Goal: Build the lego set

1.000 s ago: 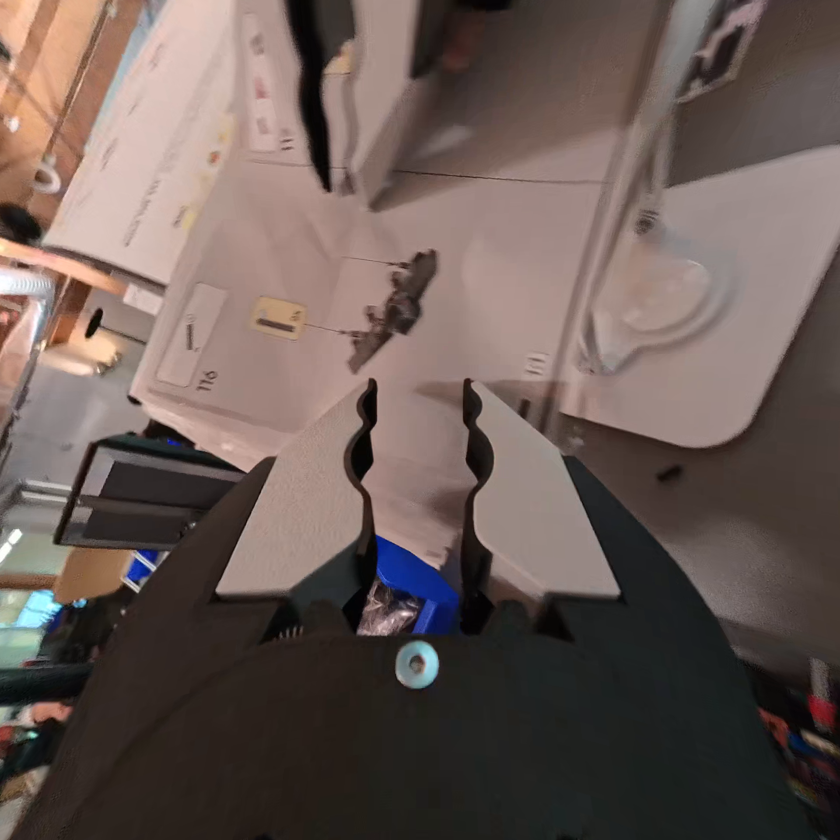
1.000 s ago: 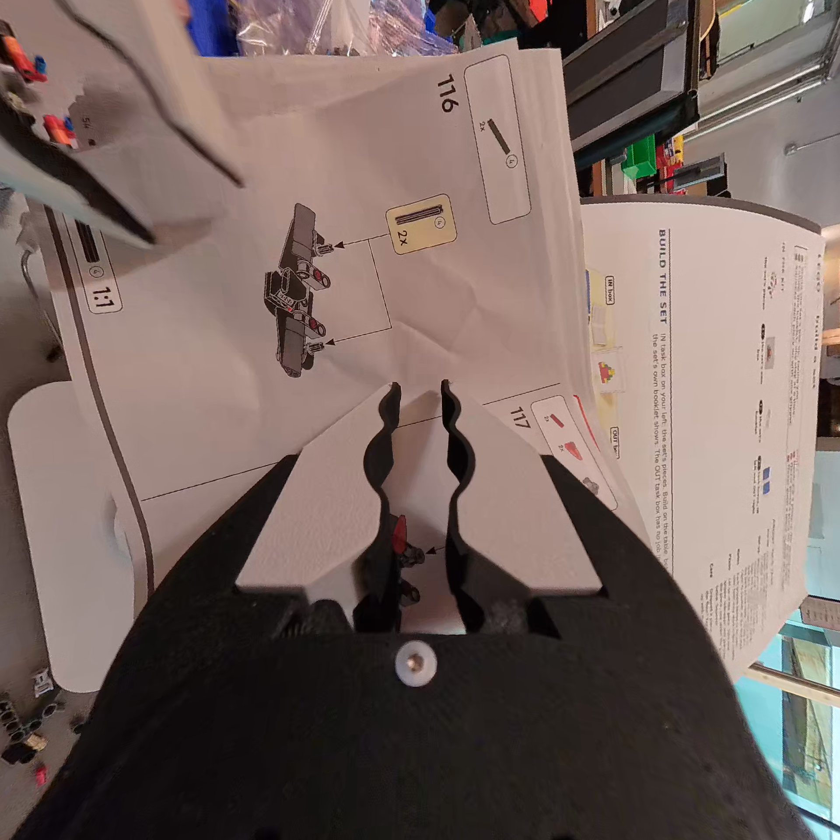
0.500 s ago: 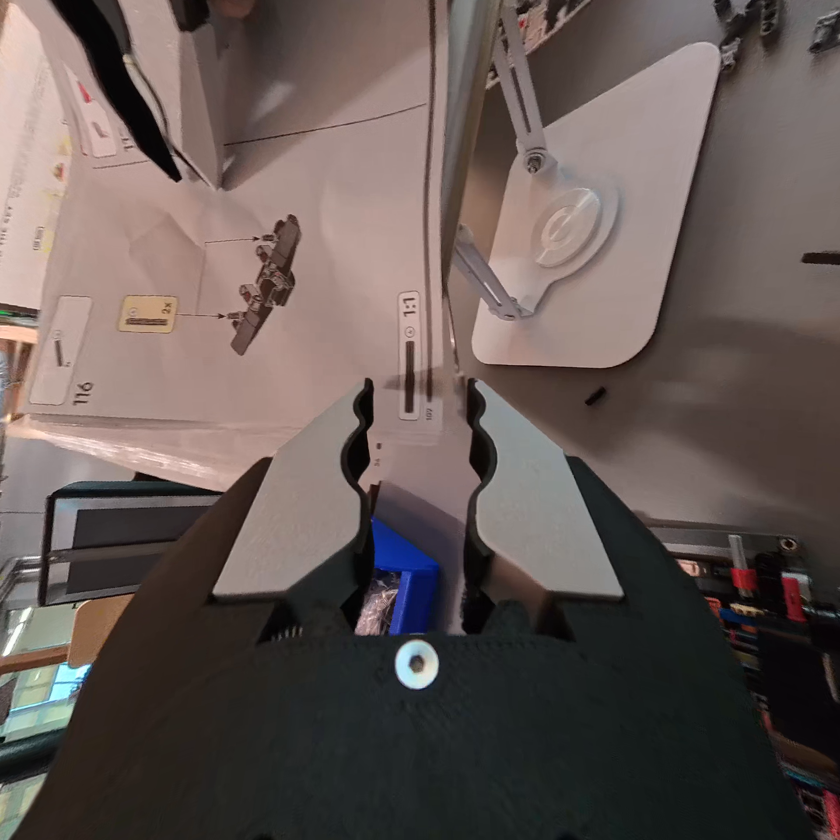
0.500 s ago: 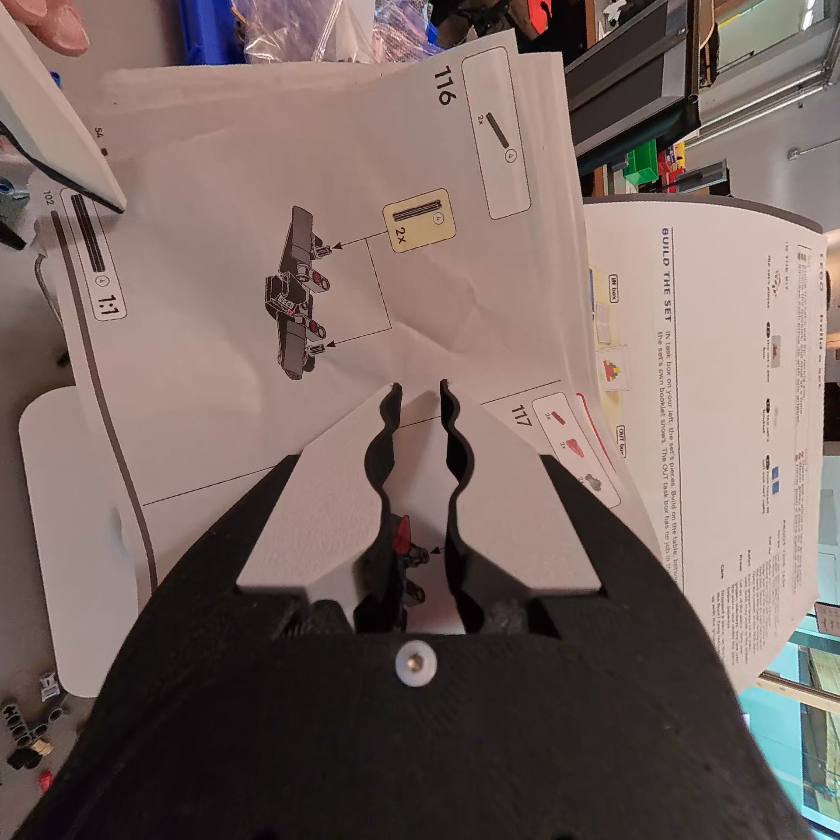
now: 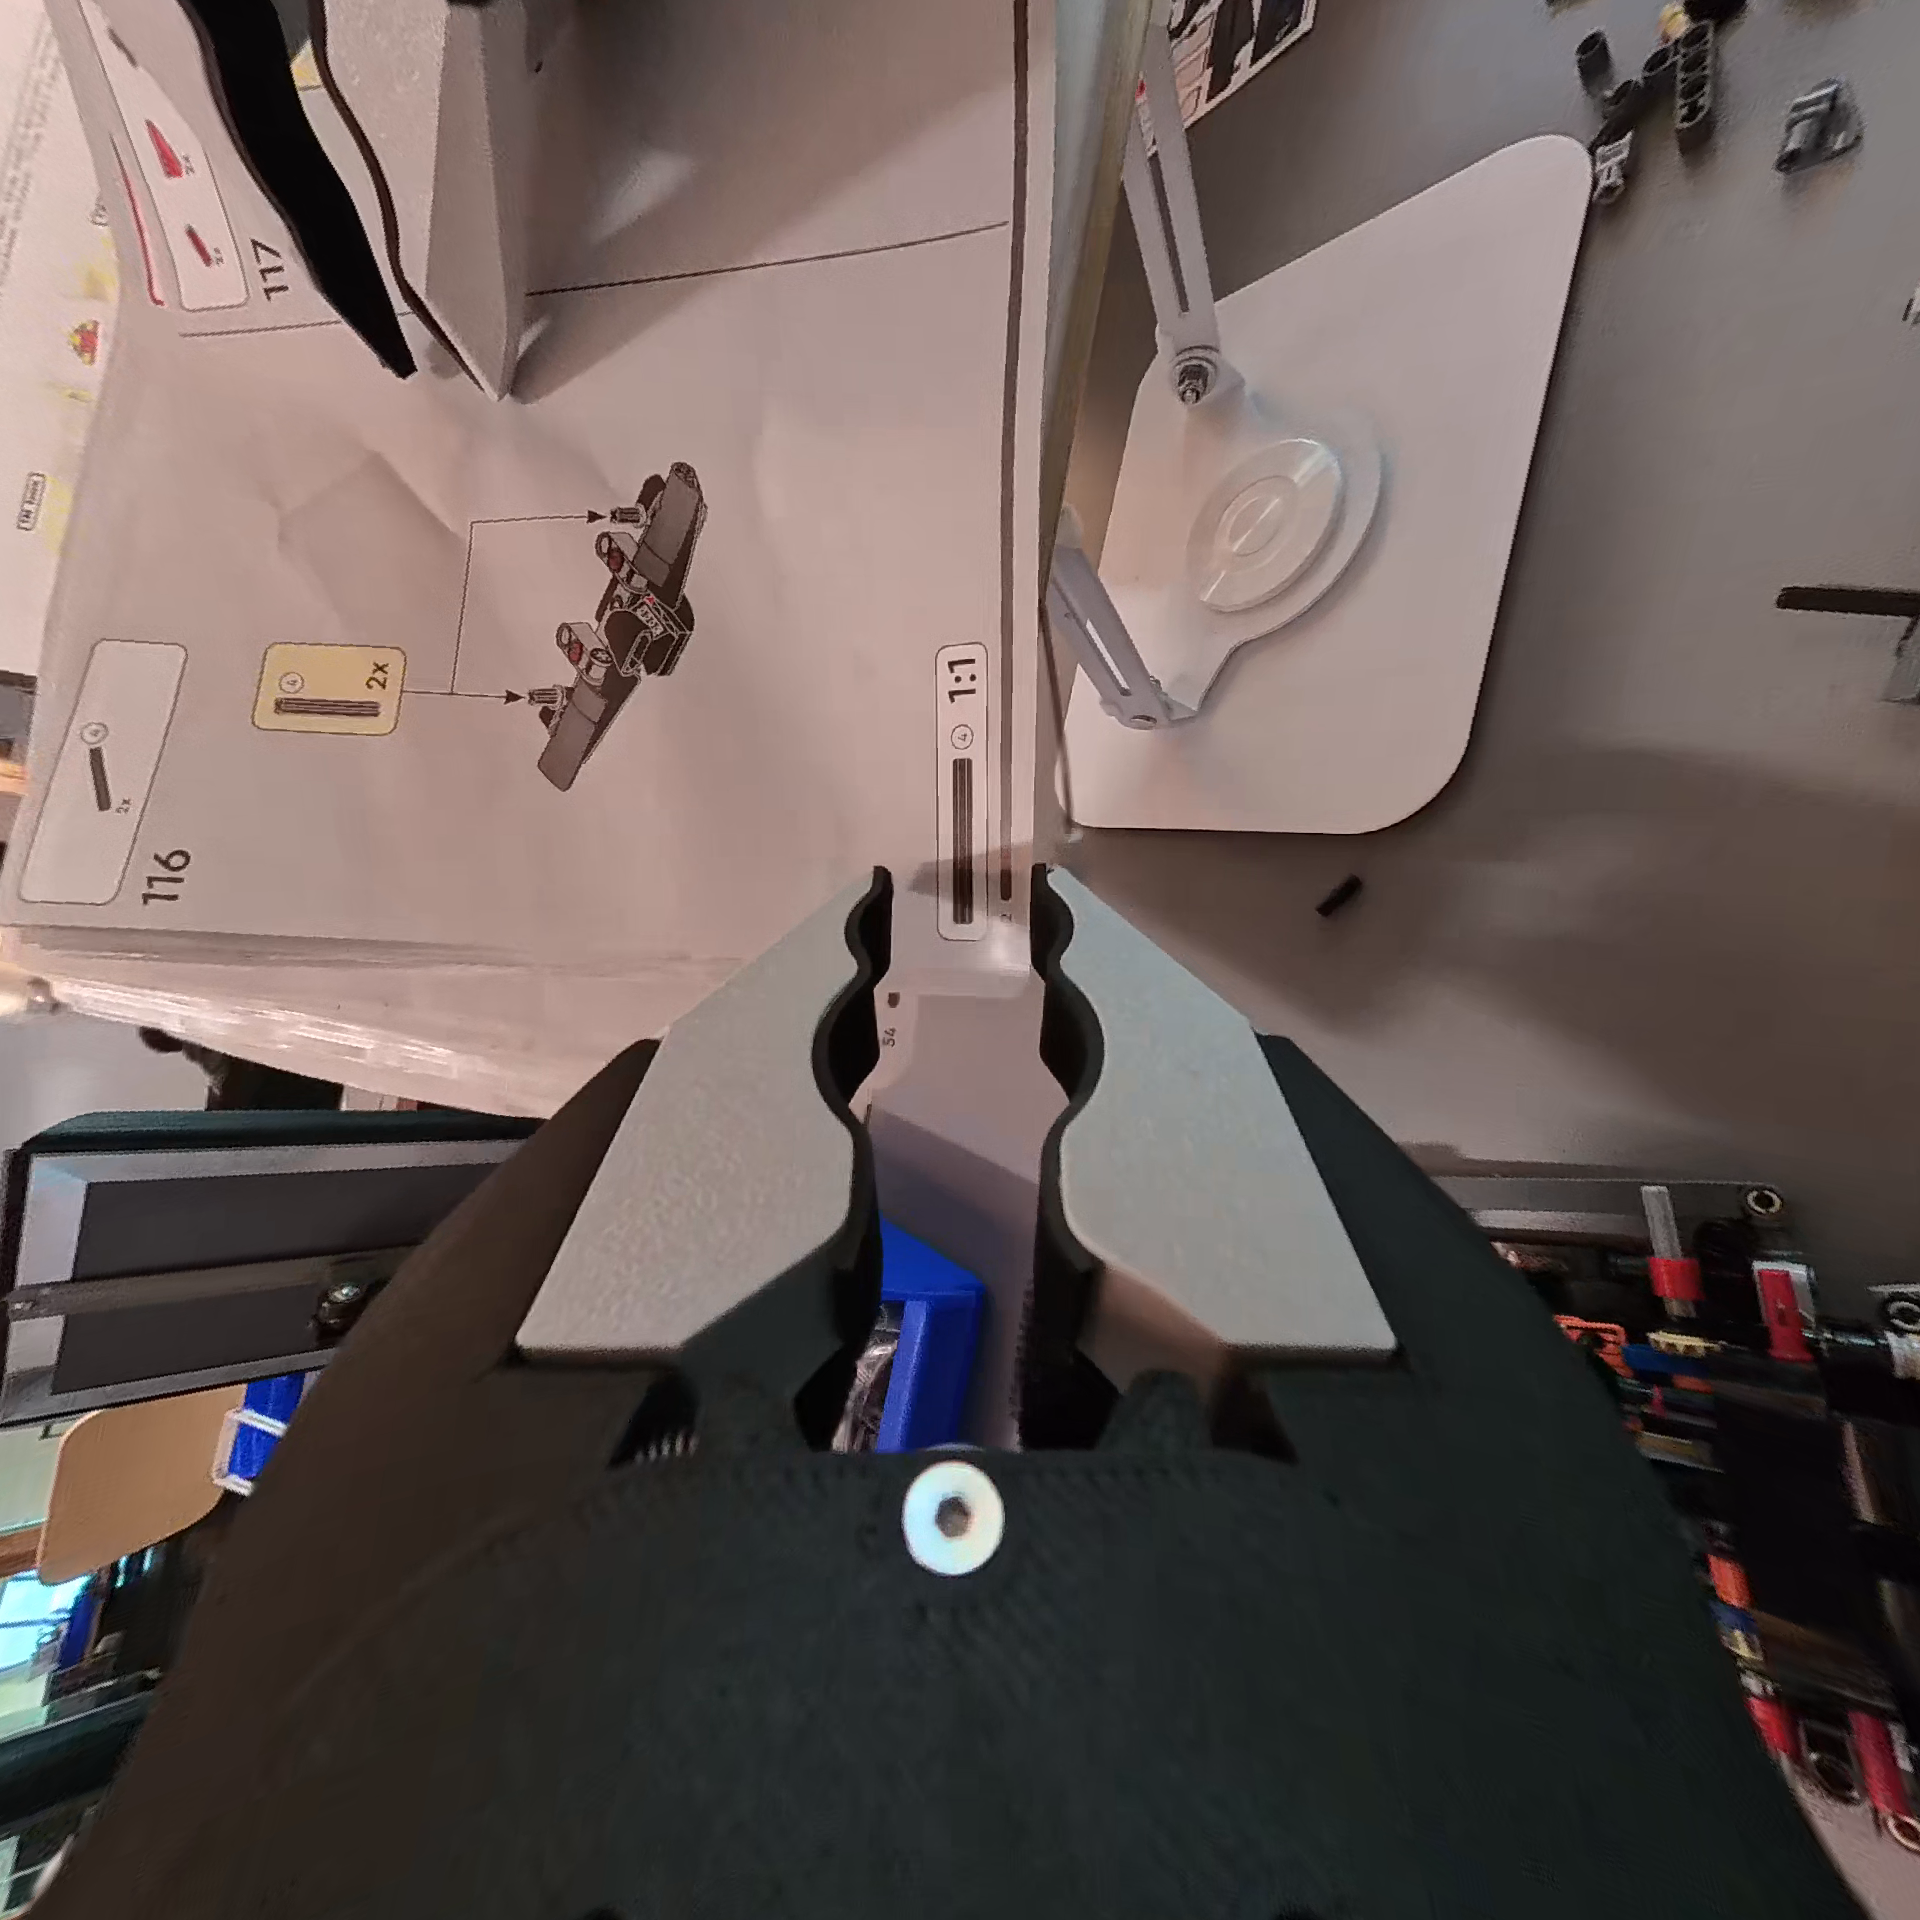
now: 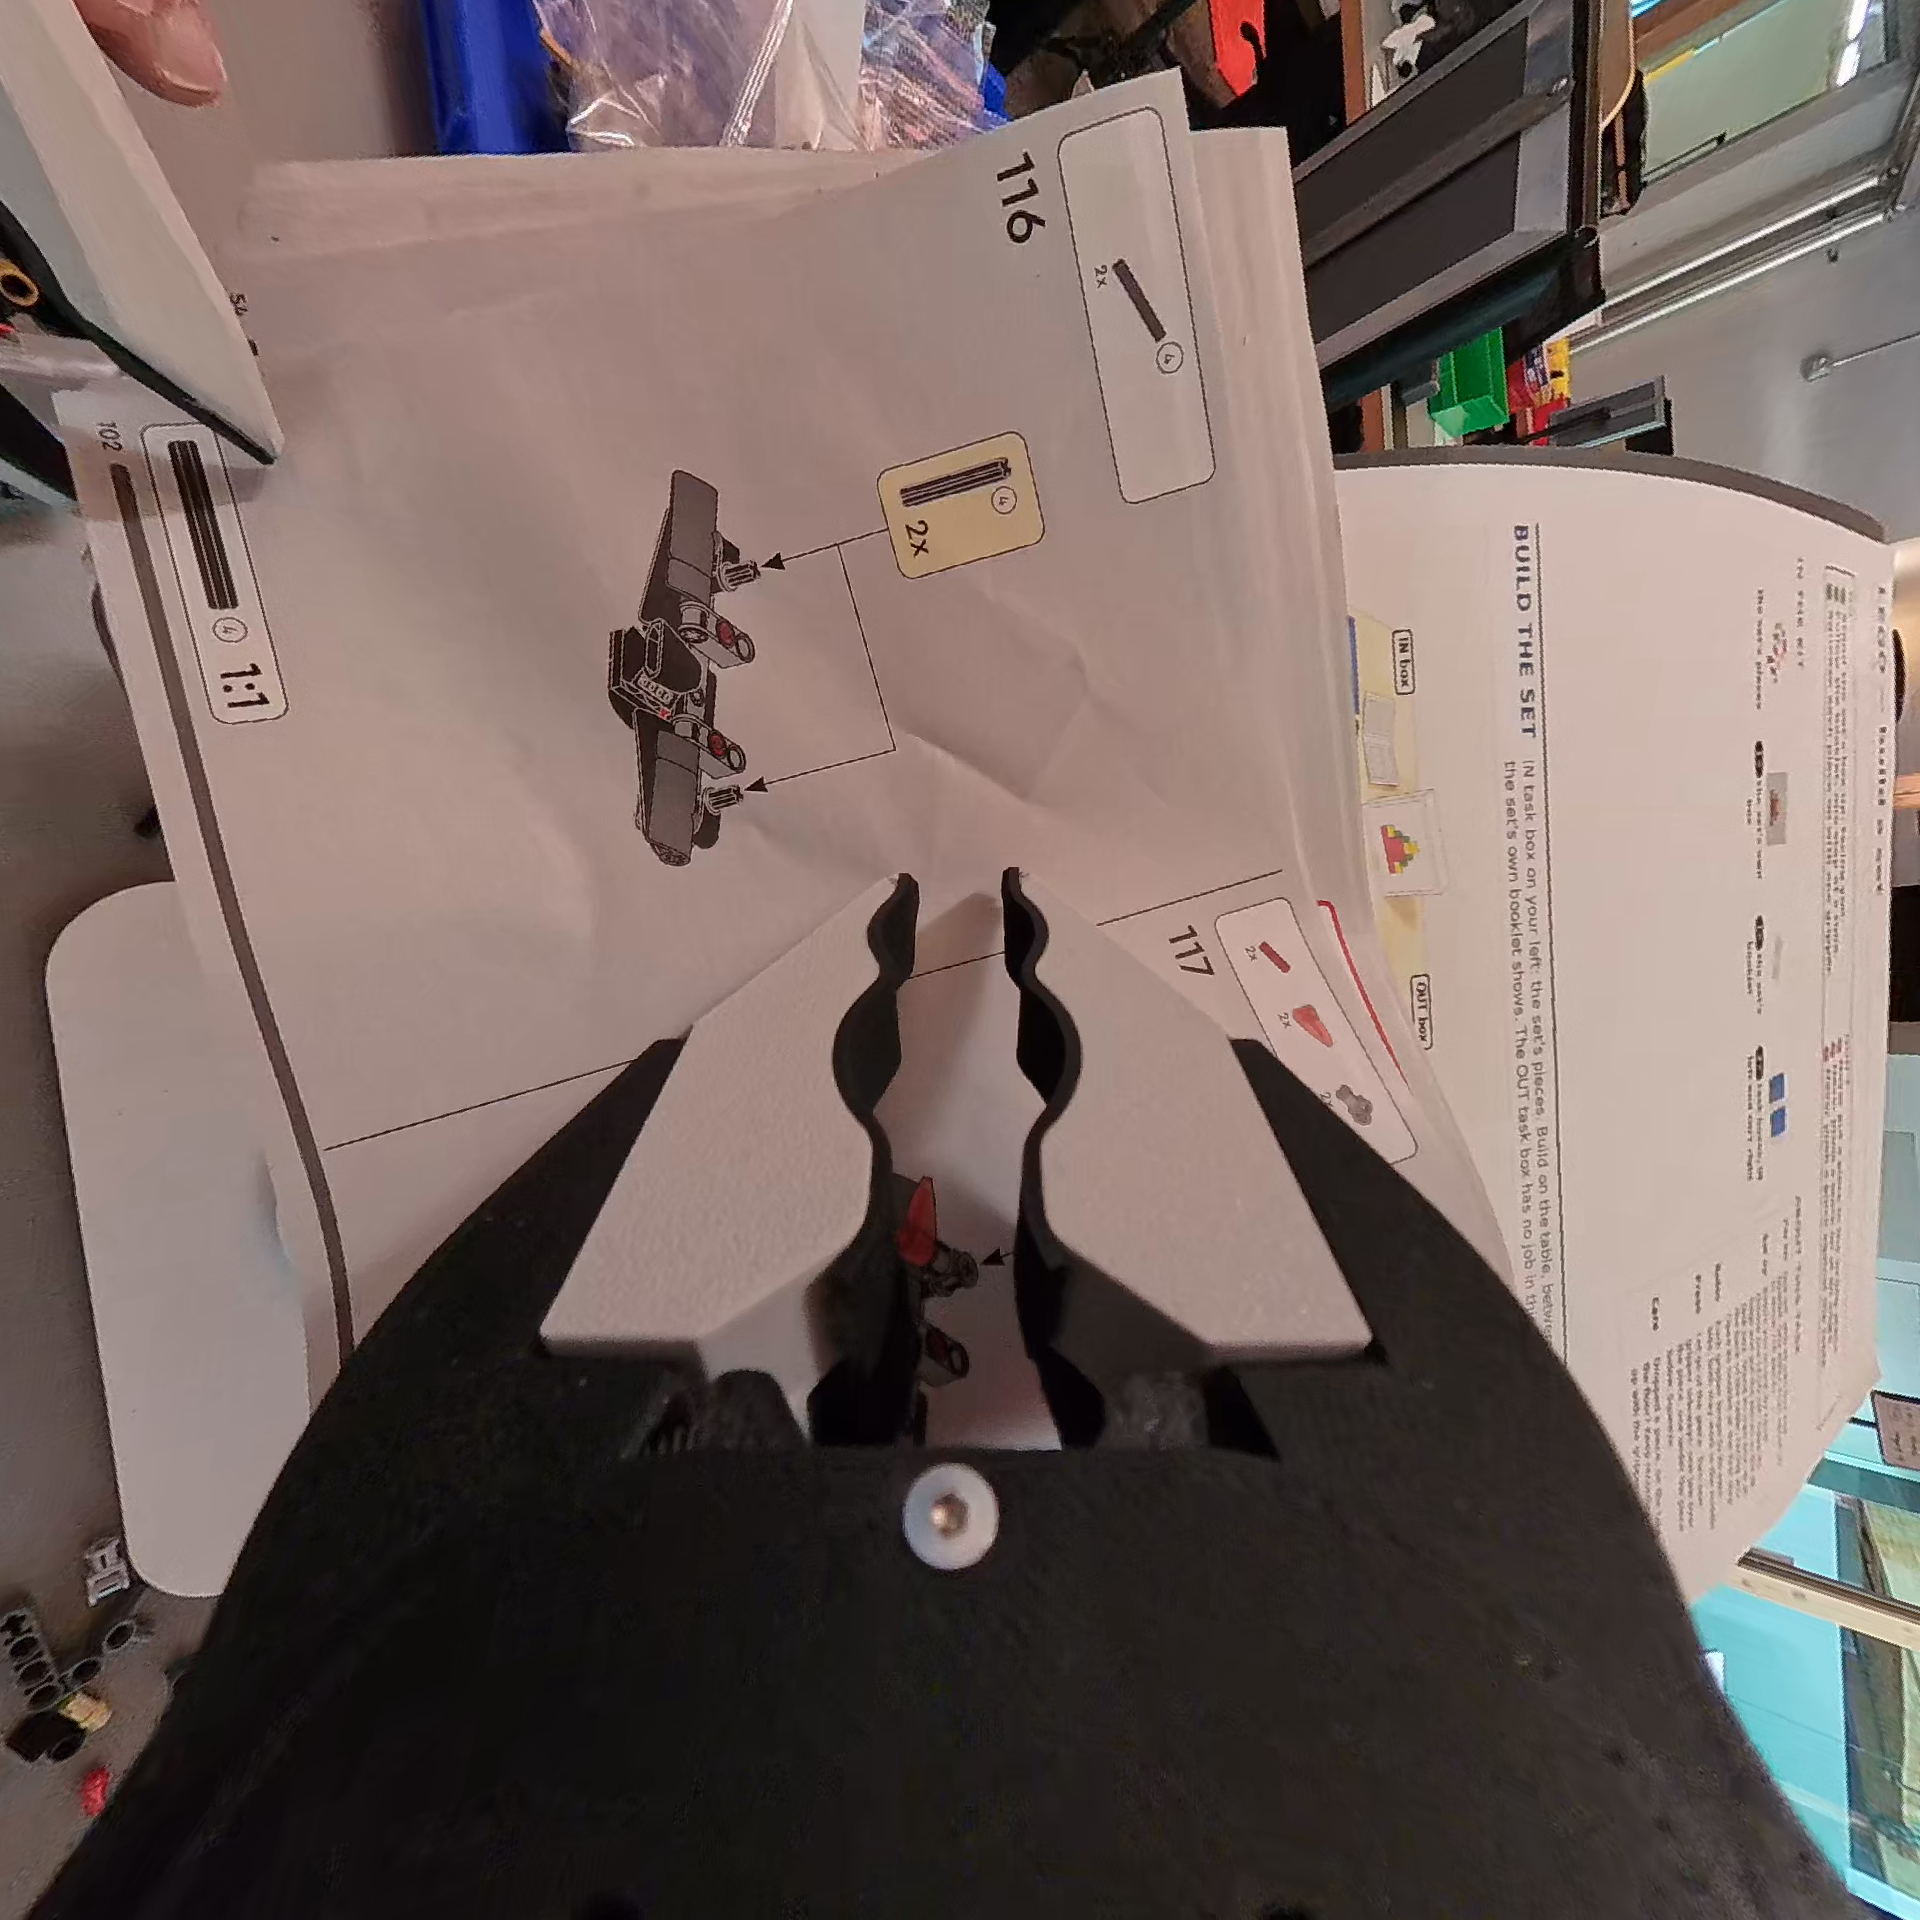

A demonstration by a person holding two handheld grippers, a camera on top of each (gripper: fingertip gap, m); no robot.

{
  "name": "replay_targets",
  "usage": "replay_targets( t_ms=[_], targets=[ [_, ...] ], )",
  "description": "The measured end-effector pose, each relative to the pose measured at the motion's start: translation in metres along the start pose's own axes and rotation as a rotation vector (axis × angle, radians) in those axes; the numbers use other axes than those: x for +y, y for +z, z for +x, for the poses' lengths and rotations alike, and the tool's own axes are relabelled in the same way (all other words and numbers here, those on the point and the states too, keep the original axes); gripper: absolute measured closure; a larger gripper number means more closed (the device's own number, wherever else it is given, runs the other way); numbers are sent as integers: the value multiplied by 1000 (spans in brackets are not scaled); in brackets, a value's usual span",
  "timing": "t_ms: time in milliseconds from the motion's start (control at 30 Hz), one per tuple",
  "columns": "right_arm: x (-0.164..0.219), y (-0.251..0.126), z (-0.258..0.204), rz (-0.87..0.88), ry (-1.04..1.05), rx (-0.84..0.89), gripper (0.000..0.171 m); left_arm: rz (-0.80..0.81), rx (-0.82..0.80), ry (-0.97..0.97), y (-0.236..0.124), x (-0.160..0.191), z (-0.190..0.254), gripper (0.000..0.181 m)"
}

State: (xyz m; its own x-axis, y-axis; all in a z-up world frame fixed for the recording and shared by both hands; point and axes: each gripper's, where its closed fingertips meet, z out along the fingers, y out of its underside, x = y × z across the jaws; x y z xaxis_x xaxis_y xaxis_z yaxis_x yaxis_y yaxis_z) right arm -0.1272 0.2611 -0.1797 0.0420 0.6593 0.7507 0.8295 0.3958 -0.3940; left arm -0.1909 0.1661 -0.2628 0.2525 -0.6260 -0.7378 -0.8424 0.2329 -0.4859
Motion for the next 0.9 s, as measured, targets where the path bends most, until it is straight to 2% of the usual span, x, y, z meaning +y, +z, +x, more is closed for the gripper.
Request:
replay_targets(
  t_ms=[900],
  targets=[
    [0,1,0,7,-3,-19,157,-57,109,31,-2,2,5,164]
  ],
)
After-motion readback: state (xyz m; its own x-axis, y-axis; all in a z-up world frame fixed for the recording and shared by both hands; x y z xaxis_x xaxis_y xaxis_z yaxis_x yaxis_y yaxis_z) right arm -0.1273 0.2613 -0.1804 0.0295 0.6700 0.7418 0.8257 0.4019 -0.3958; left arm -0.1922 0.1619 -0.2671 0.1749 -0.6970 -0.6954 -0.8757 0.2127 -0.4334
